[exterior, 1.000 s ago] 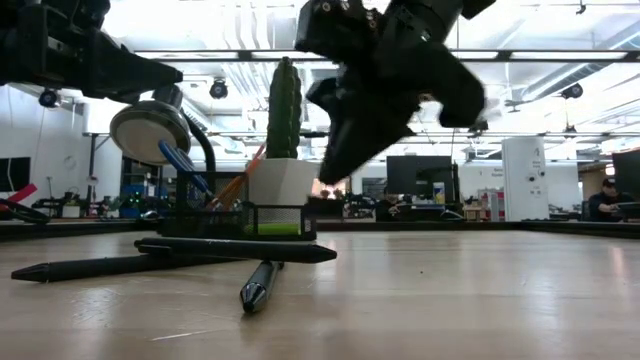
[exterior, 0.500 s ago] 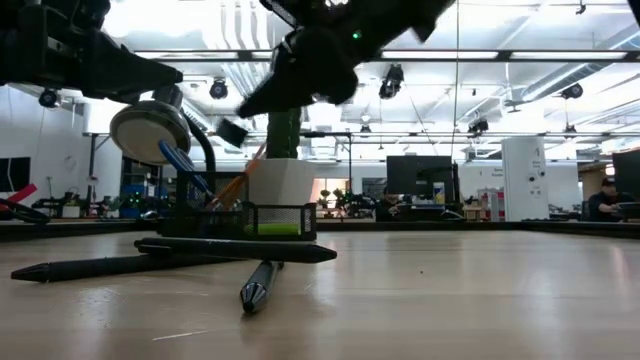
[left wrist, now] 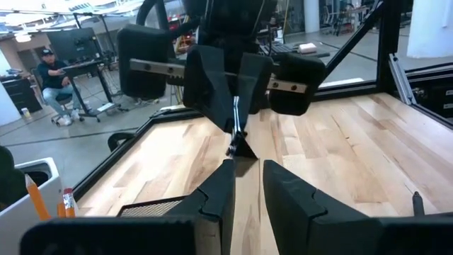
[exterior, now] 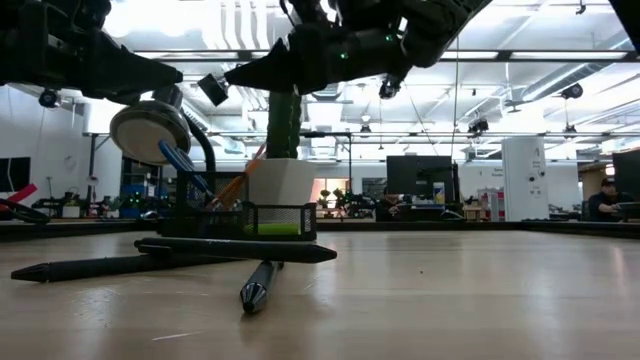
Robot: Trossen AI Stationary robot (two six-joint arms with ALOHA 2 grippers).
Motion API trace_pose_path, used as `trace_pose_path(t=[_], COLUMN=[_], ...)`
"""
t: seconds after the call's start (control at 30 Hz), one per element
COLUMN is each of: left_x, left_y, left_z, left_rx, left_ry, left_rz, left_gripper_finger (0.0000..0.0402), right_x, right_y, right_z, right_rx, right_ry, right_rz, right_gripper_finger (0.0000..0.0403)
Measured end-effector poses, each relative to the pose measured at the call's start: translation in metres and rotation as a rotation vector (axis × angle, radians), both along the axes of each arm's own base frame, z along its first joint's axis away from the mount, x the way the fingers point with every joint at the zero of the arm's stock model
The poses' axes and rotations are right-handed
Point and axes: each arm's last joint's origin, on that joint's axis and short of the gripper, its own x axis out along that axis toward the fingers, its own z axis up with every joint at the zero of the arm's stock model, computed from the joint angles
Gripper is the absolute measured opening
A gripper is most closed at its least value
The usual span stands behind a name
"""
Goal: Pick and place office supplies into organizer
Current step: Put the black binder clip into the black desk organizer
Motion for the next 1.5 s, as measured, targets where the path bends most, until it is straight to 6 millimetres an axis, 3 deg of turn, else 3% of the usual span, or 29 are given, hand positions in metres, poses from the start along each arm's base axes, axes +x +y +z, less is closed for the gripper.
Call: trace_pose_path(t=[0.47, 0.77, 1.0, 1.3, 1.5], left_x=[0.001, 0.004, 0.004, 0.002, 0.002], left_y=[0.000, -0.001, -0.002, -0.001, -0.001], left_z=[-0.002, -0.002, 0.007, 0.009, 0.009], left_rx=[0.007, 0.015, 0.003, 0.029, 0.031], left_ry=[0.016, 0.035, 0.002, -0.012, -0.010], left_rz=[0.000, 0.000, 0.000, 0.000, 0.000], left_gripper_finger=[0.0059, 0.0059, 0.0059, 0.0059, 0.0059], right_x=[0.002, 0.010, 0.020, 0.037, 0.052], right_y=[-0.005, -0.008, -0.020, -0.053, -0.058], right_z=[-0.006, 0.003, -0.022, -0.034, -0.053], right_rx=[0.006, 0.017, 0.058, 0.189, 0.239], right_ry=[0.101, 0.033, 0.016, 0.030, 0.131], right_rz=[-0.012, -0.022, -0.073, -0.191, -0.217], right_gripper_finger=[0.0008, 0.0008, 0.0008, 0.0008, 0.0008])
